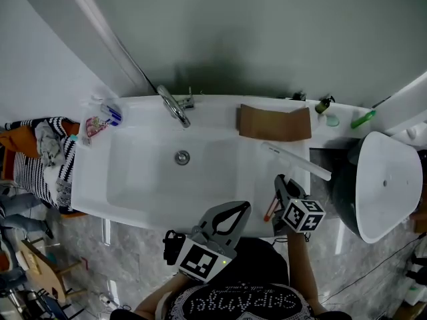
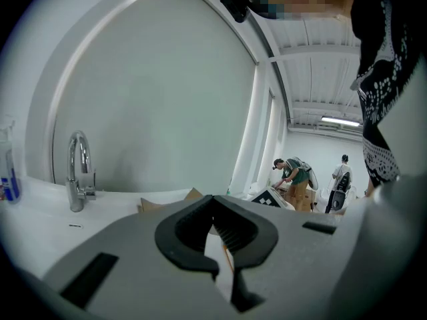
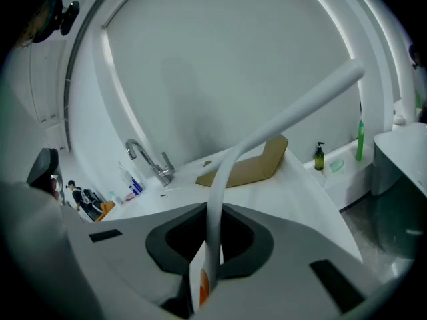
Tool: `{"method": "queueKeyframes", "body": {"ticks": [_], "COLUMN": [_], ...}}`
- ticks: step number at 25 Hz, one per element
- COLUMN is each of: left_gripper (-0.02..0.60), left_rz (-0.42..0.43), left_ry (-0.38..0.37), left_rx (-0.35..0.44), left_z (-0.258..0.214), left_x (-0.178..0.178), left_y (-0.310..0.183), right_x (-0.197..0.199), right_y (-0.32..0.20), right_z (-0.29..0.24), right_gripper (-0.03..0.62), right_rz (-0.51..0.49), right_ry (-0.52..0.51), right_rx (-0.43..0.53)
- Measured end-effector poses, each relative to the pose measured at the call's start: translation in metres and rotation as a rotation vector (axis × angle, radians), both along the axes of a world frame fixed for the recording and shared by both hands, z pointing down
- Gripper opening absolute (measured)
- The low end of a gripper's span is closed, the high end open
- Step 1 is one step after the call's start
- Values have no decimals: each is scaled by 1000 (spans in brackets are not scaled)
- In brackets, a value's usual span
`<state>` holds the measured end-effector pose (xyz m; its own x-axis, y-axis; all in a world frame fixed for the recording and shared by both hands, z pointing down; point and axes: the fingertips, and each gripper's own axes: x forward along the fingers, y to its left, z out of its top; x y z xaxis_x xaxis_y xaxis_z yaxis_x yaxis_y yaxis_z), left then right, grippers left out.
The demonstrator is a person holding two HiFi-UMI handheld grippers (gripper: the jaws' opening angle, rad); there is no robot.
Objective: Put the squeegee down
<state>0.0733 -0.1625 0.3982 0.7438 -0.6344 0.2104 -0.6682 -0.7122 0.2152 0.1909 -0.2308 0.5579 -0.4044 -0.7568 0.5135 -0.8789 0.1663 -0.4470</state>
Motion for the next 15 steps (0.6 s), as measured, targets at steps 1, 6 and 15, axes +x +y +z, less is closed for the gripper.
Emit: {"method": "queueKeyframes", "body": {"ticks": [1, 6, 15], "left_gripper": [5, 5, 5], "left_rz": [-5, -18, -42], "left_ry": [-1, -11, -14], "left_rx": [0, -3, -14], "left_z": [0, 3, 5], "left_x": [-1, -1, -2], "left_y": [-1, -6, -11], "right_x": [0, 8, 20], "right_y": [-2, -9, -10], "right_z": [4, 26, 53], "right_gripper": [38, 37, 38], "right_rz": [3, 33, 83], "right_ry": [-9, -55, -76], "right_rx": [-14, -82, -194]}}
